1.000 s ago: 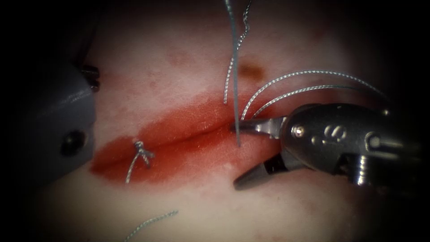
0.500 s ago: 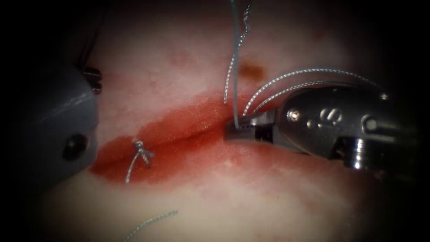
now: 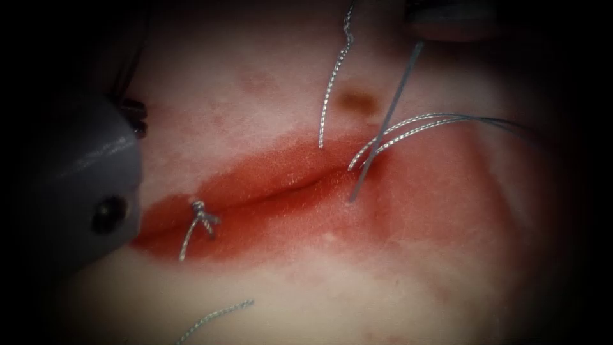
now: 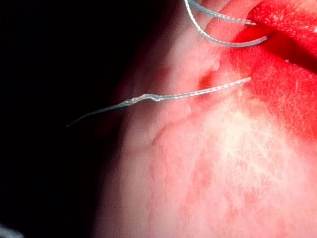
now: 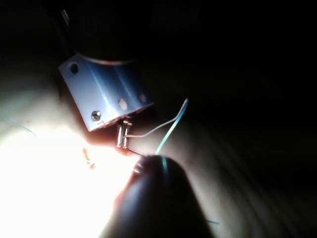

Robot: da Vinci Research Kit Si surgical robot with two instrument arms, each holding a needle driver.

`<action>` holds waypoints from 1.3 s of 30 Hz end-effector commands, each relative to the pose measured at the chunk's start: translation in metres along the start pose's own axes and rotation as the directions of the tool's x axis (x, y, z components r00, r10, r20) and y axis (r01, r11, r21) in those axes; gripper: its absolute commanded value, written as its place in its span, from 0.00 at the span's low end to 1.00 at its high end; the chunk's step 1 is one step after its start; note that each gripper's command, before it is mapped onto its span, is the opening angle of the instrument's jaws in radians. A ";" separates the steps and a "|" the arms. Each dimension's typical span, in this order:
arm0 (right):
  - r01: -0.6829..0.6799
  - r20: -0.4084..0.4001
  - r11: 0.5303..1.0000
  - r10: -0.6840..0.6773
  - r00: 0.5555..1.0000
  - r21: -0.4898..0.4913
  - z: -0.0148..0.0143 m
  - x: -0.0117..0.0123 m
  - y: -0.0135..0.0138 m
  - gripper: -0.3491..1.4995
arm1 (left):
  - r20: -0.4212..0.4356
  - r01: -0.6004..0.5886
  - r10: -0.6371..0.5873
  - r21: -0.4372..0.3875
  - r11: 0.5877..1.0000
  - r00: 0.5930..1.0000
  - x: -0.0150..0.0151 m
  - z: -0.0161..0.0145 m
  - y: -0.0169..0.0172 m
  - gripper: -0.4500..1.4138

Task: Wound Closure
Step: Use the right hand to pull the suture length through.

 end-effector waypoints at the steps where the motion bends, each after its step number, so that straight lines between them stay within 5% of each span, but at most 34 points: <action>1: 0.037 -0.016 0.999 -0.038 0.999 -0.019 -0.0009 0.0032 0.0011 0.00 | 0.004 -0.004 0.004 -0.002 1.000 1.000 -0.0010 0.0000 0.0007 0.00; 10: 0.036 -0.056 0.994 -0.042 0.998 -0.102 -0.0064 0.0080 0.0019 0.00 | 0.004 -0.002 0.002 -0.001 1.000 1.000 -0.0012 0.0000 0.0006 0.00; 17: 0.025 -0.079 0.997 -0.030 0.996 -0.073 -0.0070 0.0081 0.0019 0.00 | 0.004 -0.001 0.001 -0.001 1.000 1.000 -0.0012 0.0000 0.0006 0.00; 18: 0.026 -0.083 0.997 -0.032 0.996 -0.071 -0.0069 0.0080 0.0018 0.15 | 0.004 -0.001 0.001 -0.001 1.000 1.000 -0.0012 0.0000 0.0006 0.00; 20: 0.021 -0.081 0.997 -0.028 0.996 -0.081 -0.0065 0.0077 0.0016 0.77 | 0.004 -0.001 0.001 -0.001 1.000 1.000 -0.0013 0.0000 0.0006 0.00; 23: 0.013 -0.023 0.999 -0.014 1.000 -0.041 -0.0058 0.0068 0.0011 0.80 | 0.004 -0.001 0.001 -0.001 1.000 1.000 -0.0012 -0.0001 0.0006 0.00; 26: -0.037 0.188 0.994 0.018 0.982 0.100 -0.0039 0.0042 0.0000 0.80 | 0.003 0.009 -0.009 -0.001 1.000 1.000 -0.0011 -0.0001 0.0006 0.00; 28: -0.090 0.275 0.974 0.030 0.961 0.207 -0.0024 0.0020 -0.0009 0.68 | 0.003 0.014 -0.014 -0.001 1.000 1.000 -0.0011 -0.0001 0.0006 0.00; 32: -0.158 0.305 0.929 0.052 0.951 0.333 0.0012 -0.0036 -0.0038 0.65 | 0.003 0.013 -0.013 -0.001 1.000 1.000 -0.0010 -0.0001 0.0007 0.00; 34: -0.162 0.311 0.919 0.046 0.949 0.358 0.0035 -0.0066 -0.0054 0.37 | 0.002 0.025 -0.025 -0.001 1.000 1.000 -0.0010 -0.0001 0.0007 0.00; 35: -0.158 0.307 0.920 0.044 0.951 0.357 0.0046 -0.0077 -0.0060 0.35 | 0.002 0.025 -0.025 -0.001 1.000 1.000 -0.0010 -0.0001 0.0007 0.00; 36: -0.166 0.304 0.920 0.054 0.951 0.356 0.0058 -0.0087 -0.0065 0.40 | 0.002 0.025 -0.025 -0.001 1.000 1.000 -0.0010 -0.0001 0.0007 0.00; 38: -0.201 0.306 0.908 0.085 0.948 0.368 0.0085 -0.0108 -0.0075 0.68 | 0.002 0.025 -0.025 -0.001 1.000 1.000 -0.0010 -0.0001 0.0007 0.00; 39: -0.200 0.301 0.907 0.086 0.950 0.371 0.0095 -0.0116 -0.0078 0.74 | 0.002 0.025 -0.025 0.000 1.000 1.000 -0.0010 -0.0002 0.0007 0.00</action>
